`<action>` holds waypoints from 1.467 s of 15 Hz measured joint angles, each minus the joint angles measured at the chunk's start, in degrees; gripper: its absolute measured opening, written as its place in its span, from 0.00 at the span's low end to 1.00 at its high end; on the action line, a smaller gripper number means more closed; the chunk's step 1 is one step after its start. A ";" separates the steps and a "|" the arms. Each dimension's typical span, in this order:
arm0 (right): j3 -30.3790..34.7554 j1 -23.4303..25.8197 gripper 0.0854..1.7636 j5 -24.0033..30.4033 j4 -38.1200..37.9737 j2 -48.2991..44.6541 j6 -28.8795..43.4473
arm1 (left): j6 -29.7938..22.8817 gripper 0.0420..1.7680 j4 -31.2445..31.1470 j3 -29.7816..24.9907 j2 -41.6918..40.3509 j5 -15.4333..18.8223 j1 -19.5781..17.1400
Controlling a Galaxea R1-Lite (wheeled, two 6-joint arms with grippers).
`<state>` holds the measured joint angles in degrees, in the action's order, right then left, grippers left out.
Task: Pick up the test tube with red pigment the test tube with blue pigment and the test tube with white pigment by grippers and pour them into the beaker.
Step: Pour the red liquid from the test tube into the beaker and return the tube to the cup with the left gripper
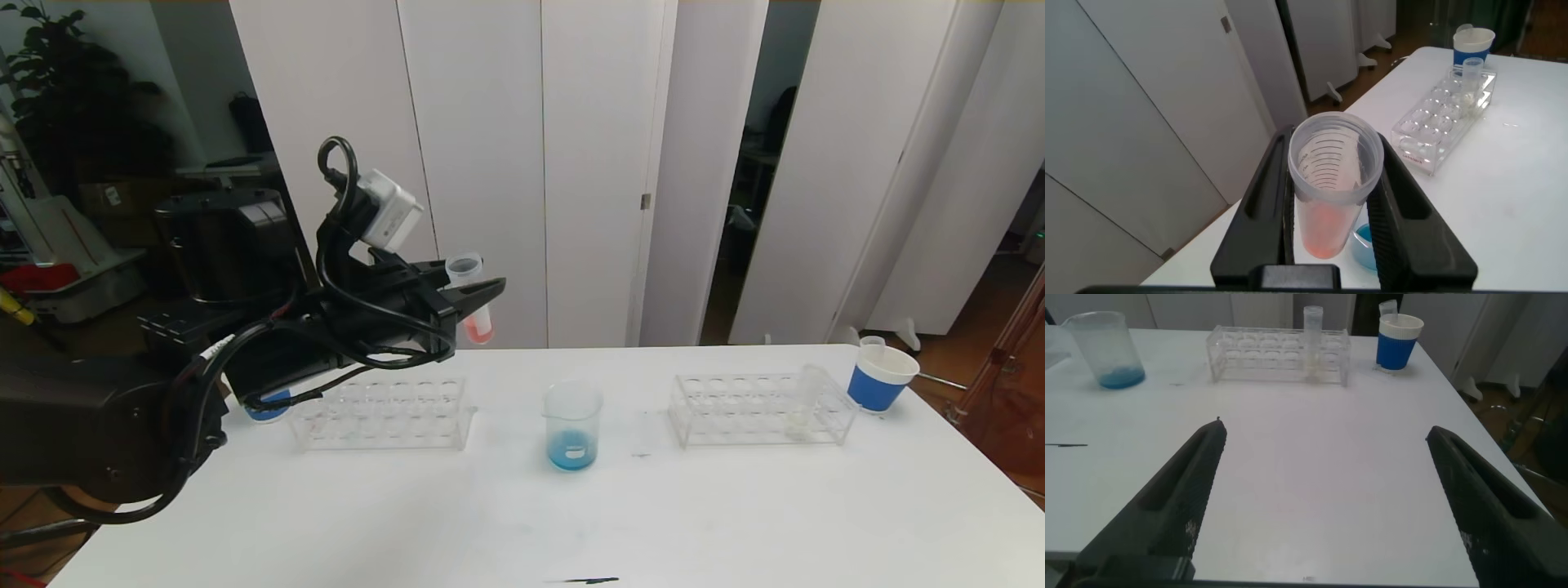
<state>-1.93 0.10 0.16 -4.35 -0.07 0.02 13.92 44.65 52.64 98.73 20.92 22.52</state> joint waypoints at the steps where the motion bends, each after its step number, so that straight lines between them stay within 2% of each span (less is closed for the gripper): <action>1: 0.00 0.00 0.99 0.00 0.00 0.00 0.00 | 2.61 0.32 0.35 0.78 1.10 2.12 0.06; 6: 0.00 0.00 0.99 0.00 -0.02 0.00 0.02 | 18.76 0.32 0.62 5.71 8.48 8.96 0.57; 9: 0.00 0.00 0.99 0.00 -0.02 0.00 0.05 | 25.25 0.32 0.13 10.12 12.87 12.01 0.46; 16: 0.00 0.00 0.99 0.00 -0.02 0.00 0.02 | 40.48 0.32 -0.30 20.50 19.85 12.37 -2.18; 19: 0.00 0.00 0.99 0.00 -0.02 0.00 0.05 | 45.86 0.32 0.33 20.93 20.57 12.18 -2.45; 22: 0.00 0.00 0.99 0.00 -0.05 0.00 0.02 | 50.96 0.32 3.57 19.05 21.44 11.98 -2.12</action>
<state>-1.93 0.10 0.16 -4.40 -0.07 0.05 64.88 48.23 71.69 120.17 32.90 20.39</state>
